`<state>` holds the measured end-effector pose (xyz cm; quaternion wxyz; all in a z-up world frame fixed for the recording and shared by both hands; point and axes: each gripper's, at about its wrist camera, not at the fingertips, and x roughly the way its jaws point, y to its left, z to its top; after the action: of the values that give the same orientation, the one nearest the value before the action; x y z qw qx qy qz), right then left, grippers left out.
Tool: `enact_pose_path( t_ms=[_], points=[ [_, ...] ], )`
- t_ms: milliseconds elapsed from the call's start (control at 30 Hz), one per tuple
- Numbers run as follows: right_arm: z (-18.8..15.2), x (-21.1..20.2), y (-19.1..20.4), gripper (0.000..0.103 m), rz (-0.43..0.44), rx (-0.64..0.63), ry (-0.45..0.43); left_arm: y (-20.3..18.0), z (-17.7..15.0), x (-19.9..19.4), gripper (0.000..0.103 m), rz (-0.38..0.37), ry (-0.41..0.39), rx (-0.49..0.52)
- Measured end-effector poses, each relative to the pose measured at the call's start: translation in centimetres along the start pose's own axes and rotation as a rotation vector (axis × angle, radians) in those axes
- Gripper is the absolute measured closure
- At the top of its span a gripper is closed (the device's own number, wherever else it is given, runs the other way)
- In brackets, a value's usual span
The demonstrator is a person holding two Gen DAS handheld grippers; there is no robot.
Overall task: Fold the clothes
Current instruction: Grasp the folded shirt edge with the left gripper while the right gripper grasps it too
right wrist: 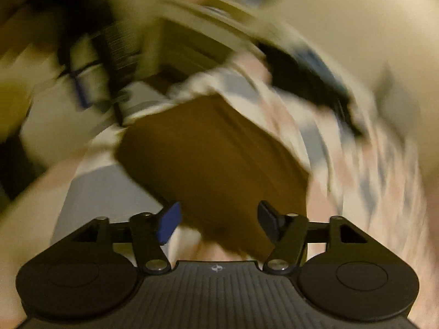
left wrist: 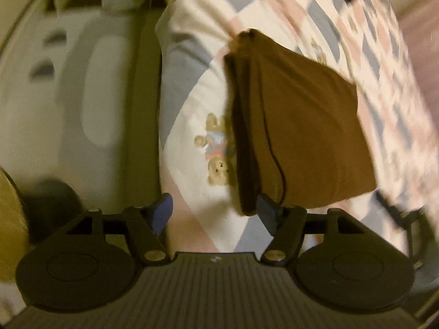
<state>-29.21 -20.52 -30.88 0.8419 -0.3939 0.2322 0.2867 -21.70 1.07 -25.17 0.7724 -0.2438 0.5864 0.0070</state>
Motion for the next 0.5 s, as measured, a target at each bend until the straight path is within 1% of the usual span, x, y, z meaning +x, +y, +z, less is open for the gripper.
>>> enact_pose_path(
  t_ms=[33,100,200,267,300,333,367,400,433,467,500],
  points=[
    [0.2,0.5,1.4,0.036,-0.016,-0.096,-0.026,0.7,0.2,0.1,0.04,-0.037,0.009,-0.047],
    [0.4,1.7,3.5,0.036,-0.047,-0.235,-0.068,2.1,0.7,0.5,0.04,-0.125,0.025,-0.142],
    [0.5,3.8,5.7,0.036,-0.091,-0.392,-0.106,3.5,1.5,1.6,0.038,-0.263,0.046,-0.269],
    [0.1,5.3,6.7,0.037,-0.11,-0.473,-0.111,4.0,2.0,2.7,0.037,-0.321,0.054,-0.328],
    [-0.2,5.7,7.0,0.038,-0.11,-0.499,-0.113,4.2,2.2,3.3,0.037,-0.344,0.056,-0.357],
    [-0.3,5.8,7.0,0.041,-0.103,-0.501,-0.116,4.4,2.4,3.8,0.037,-0.369,0.057,-0.39],
    [-0.4,5.7,6.9,0.047,-0.094,-0.492,-0.118,4.6,2.6,4.2,0.037,-0.399,0.057,-0.424],
    [-0.5,5.6,6.7,0.049,-0.085,-0.483,-0.121,4.9,2.8,4.7,0.037,-0.428,0.057,-0.458],
    [-0.6,5.5,6.5,0.055,-0.076,-0.475,-0.123,5.0,3.0,5.1,0.036,-0.446,0.058,-0.478],
    [-0.6,5.4,6.0,0.057,-0.063,-0.452,-0.128,4.9,3.2,5.4,0.032,-0.445,0.06,-0.481],
    [-0.4,5.1,5.4,0.063,-0.046,-0.413,-0.131,4.8,3.4,5.7,0.031,-0.438,0.062,-0.478]
  ],
)
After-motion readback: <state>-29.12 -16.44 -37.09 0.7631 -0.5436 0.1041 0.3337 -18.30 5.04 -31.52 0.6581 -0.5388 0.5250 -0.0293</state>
